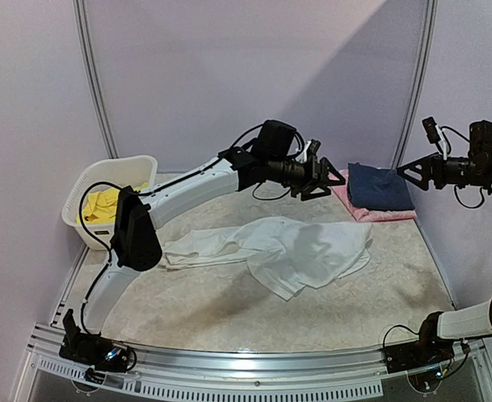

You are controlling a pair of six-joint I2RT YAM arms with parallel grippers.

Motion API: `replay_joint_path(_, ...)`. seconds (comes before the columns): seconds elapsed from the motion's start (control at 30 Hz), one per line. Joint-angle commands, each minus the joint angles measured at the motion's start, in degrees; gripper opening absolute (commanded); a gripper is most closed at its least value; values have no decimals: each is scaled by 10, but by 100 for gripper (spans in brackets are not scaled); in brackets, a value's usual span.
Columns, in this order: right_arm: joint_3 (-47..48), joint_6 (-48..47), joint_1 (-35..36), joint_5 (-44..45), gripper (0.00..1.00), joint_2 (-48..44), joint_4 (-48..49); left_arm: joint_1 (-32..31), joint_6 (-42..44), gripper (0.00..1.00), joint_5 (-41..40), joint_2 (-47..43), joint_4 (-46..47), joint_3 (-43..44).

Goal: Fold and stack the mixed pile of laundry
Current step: Place the crumpled T-shirt at the center of the board.

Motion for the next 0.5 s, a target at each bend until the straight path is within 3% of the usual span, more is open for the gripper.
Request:
replay_joint_path(0.0,-36,-115,44,51,89,-19,-79,52,112,67,-48,-84,-102,-21)
replay_joint_path(0.13,-96,-180,199,196,85,-26,-61,85,236,66,-141,-192,-219,-122)
replay_joint_path(0.3,-145,-250,326,258,76,7,-26,111,350,63,-255,-306,-321,-278)
replay_joint_path(0.47,-148,-294,469,317,59,81,1,145,375,59,-304,-422,-327,-476)
